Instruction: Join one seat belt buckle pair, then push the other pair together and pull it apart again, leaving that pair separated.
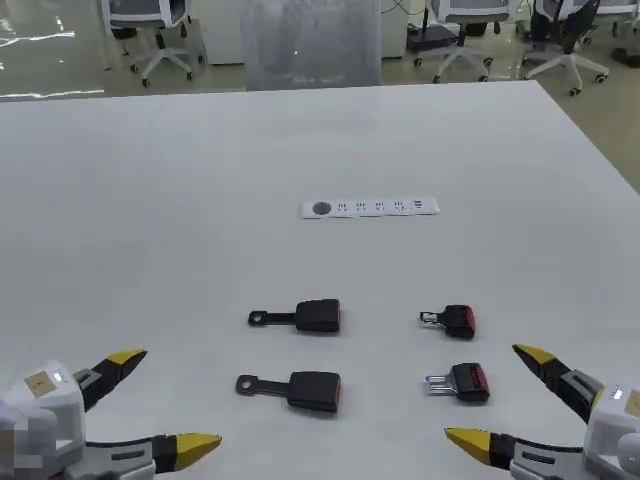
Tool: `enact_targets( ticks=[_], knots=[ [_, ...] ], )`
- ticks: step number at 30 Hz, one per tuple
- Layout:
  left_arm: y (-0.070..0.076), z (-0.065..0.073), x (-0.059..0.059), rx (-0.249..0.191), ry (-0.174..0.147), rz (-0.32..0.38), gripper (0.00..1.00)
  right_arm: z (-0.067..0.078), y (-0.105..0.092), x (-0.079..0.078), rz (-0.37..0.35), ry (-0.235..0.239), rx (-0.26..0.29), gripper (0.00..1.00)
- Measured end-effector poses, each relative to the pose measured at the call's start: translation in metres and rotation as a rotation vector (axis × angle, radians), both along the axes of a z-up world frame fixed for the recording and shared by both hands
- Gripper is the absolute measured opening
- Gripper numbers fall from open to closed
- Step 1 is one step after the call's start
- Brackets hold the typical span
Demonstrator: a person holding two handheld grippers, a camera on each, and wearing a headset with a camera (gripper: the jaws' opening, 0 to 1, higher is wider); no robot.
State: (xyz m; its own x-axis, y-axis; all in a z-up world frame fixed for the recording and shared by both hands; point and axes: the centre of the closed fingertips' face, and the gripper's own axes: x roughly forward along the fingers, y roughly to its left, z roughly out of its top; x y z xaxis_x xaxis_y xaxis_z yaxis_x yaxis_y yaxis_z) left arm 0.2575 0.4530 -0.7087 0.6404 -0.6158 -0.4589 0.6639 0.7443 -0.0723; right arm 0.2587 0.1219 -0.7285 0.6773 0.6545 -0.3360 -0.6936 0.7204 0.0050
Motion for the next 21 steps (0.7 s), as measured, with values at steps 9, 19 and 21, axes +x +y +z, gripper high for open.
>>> enact_targets(
  ticks=[9,19,21],
  knots=[
    [-0.0018,-0.0010,0.0004,-0.009,0.002,0.003,0.98,-0.0024,-0.0022,-0.0030,-0.013,0.006,-0.003,0.92],
    [-0.0049,-0.0009,0.0011,-0.020,0.001,0.011,0.98,-0.0050,-0.0037,-0.0074,-0.014,0.020,-0.012,0.92],
    [-0.0049,-0.0011,0.0013,-0.022,0.000,0.010,0.98,-0.0042,-0.0041,-0.0067,-0.018,0.016,-0.010,0.92]
  ],
)
